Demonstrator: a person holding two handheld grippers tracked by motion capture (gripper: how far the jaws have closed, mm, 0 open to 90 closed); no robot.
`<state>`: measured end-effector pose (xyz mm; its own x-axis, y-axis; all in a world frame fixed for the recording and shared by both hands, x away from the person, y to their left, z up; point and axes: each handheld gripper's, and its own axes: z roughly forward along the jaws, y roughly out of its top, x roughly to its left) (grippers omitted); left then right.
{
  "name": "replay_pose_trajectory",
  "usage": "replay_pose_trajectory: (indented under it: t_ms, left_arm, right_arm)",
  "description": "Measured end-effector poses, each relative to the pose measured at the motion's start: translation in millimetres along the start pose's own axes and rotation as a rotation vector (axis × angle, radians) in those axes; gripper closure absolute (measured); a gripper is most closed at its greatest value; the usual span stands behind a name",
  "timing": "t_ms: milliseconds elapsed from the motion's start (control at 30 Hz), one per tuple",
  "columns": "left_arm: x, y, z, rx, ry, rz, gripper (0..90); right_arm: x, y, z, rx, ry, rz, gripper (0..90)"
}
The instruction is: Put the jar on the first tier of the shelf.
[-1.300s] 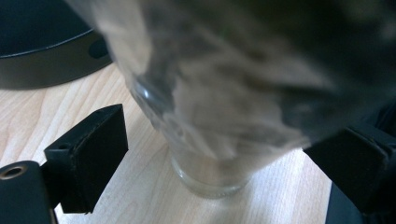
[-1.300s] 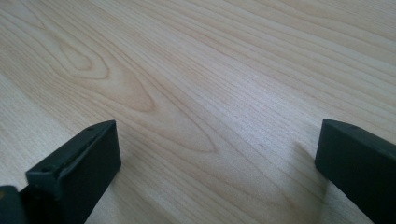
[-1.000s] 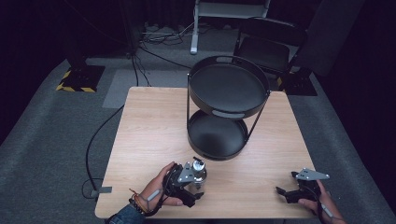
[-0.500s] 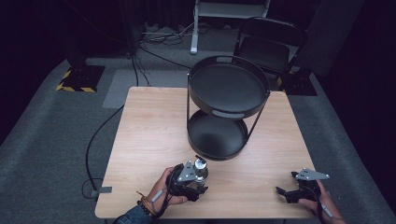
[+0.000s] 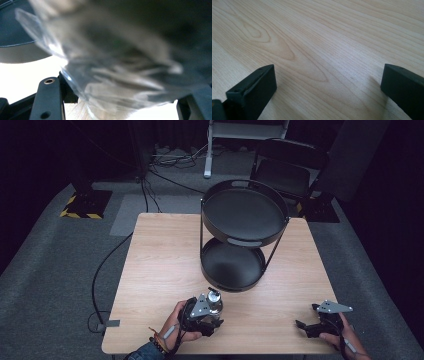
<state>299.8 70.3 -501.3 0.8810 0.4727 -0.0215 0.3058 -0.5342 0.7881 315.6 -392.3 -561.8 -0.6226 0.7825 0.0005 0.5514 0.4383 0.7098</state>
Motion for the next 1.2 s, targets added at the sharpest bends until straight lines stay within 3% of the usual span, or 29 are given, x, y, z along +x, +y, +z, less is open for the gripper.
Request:
replay_pose_trajectory:
  t_ms: [400,1200]
  left_arm:
    - [2.2,8.3,-2.5,-0.017,0.010,-0.004,34.7]
    - [21.3,55.2,2.9,-0.097,0.041,-0.007,34.7]
  right_arm:
    - [0.0,0.0,0.0,0.000,0.000,0.000,0.0]
    - [0.0,0.0,0.0,0.000,0.000,0.000,0.0]
